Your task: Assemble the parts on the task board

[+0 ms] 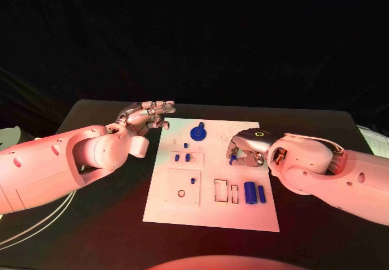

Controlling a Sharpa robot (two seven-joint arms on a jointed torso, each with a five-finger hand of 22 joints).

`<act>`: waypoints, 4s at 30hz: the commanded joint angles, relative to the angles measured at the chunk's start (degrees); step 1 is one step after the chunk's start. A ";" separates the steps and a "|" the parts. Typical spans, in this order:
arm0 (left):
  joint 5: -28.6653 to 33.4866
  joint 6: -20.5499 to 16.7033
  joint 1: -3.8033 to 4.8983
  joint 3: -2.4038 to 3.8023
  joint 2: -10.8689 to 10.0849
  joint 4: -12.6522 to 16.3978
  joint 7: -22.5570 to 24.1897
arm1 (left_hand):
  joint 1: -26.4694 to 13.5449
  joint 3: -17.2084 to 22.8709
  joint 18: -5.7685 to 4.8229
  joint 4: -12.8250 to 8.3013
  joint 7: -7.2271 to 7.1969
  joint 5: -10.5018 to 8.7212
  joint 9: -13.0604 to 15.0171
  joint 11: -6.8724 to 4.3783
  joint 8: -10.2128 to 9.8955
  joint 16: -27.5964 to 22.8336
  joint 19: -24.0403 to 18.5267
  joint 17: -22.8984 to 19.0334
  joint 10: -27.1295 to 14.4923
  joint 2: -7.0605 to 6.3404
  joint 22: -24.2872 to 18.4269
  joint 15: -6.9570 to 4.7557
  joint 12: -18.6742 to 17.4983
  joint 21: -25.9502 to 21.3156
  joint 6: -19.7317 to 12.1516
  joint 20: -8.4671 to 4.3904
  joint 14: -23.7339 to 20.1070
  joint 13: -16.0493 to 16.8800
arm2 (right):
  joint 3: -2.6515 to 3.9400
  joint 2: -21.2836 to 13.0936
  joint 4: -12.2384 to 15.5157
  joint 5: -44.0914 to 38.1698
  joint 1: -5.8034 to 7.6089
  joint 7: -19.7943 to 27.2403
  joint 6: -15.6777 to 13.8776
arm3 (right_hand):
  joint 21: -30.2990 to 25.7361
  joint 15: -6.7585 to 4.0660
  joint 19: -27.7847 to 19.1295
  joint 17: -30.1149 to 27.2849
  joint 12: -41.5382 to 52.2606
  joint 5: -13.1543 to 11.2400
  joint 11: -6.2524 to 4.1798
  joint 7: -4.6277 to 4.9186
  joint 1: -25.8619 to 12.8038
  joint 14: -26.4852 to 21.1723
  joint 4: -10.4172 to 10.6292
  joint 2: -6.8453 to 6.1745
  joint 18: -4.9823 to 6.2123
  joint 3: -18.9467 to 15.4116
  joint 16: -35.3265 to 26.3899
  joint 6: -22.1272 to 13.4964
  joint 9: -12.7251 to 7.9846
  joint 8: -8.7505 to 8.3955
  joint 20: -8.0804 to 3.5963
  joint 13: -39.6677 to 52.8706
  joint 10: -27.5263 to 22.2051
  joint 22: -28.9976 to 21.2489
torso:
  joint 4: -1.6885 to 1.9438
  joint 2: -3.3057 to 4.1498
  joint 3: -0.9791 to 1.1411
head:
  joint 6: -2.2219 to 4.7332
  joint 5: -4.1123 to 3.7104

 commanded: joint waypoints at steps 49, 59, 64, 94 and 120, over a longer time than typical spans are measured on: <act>-1.58 1.51 0.03 0.05 0.84 0.23 0.25 | -0.02 -0.05 0.63 -0.24 0.34 0.17 -0.06 0.01 0.28 -0.15 -0.09 -0.18 -0.55 0.32 -0.14 0.09 0.29 -0.38 0.11 -0.06 -0.30 0.06 | -0.13 14.20 2.01 2.90 -6.30 6.73 -2.09 | 0.71 0.15 0.18 0.18 -3.14 0.28 -1.71 0.93 -4.70 2.43 -7.89 -3.30 -0.27 13.80 0.86 0.20 -0.13 -0.71 0.07 0.40 4.04 0.63 | 0.08 -0.02 -0.09 | -0.92 2.53; -1.58 1.61 0.03 0.05 0.85 0.17 0.29 | -0.28 -0.18 0.62 -0.09 0.36 0.15 -0.07 0.04 0.28 -0.12 -0.08 -0.24 -0.64 0.33 -0.19 0.12 0.40 -0.43 0.07 -0.04 -0.30 0.05 | -0.39 14.67 1.15 3.19 -6.69 6.78 -1.30 | 0.75 0.20 0.14 0.17 -3.17 0.30 -1.65 1.00 -5.22 2.41 -8.36 -3.37 -0.26 14.50 0.90 0.17 -0.13 -0.67 0.13 0.43 4.05 0.67 | 0.11 -0.02 -0.05 | -1.10 2.69; -1.58 1.62 0.03 0.05 0.84 0.12 0.27 | -0.28 -0.18 0.62 -0.09 0.36 0.15 -0.07 0.04 0.28 -0.12 -0.08 -0.24 -0.64 0.33 -0.19 0.12 0.40 -0.43 0.07 -0.04 -0.30 0.05 | -0.42 14.60 0.78 3.15 -6.75 6.69 -1.10 | 0.73 0.21 0.11 0.12 -3.19 0.30 -1.63 1.03 -5.47 2.39 -8.50 -3.41 -0.25 14.71 0.88 0.16 -0.13 -0.66 0.14 0.44 4.05 0.63 | 0.12 -0.04 -0.09 | -1.07 2.70; -1.58 1.45 0.04 0.05 0.75 0.15 0.11 | -0.33 -0.20 0.62 -0.06 0.33 0.17 -0.08 0.01 0.30 -0.13 -0.07 -0.38 -0.72 0.42 -0.24 0.13 0.50 -0.48 0.04 -0.03 -0.34 0.05 | -0.92 15.91 -1.17 1.27 -6.83 3.24 2.39 | -4.45 2.28 -3.19 -4.60 -3.48 0.84 0.76 1.03 -14.15 1.10 -7.48 -7.83 1.05 10.28 -2.55 -10.12 -0.90 -0.96 1.72 0.09 -10.13 -6.51 | 0.08 -0.03 -0.08 | -1.06 2.73; -1.58 1.19 0.04 0.05 0.46 0.07 0.18 | -0.34 -0.16 0.63 -0.02 0.32 0.19 -0.08 0.00 0.32 -0.08 -0.05 -0.35 -0.77 0.59 -0.28 0.12 0.59 -0.52 0.03 -0.02 -0.32 0.05 | 0.24 5.92 5.89 10.36 -4.92 1.08 -12.88 | -4.41 1.59 -1.84 -6.16 0.86 1.99 -0.08 2.21 -14.84 1.21 -7.39 -4.78 0.96 0.70 -3.04 -9.91 -0.54 -0.32 1.72 0.72 -5.75 -6.43 | -0.06 -0.18 -0.10 | -0.58 1.26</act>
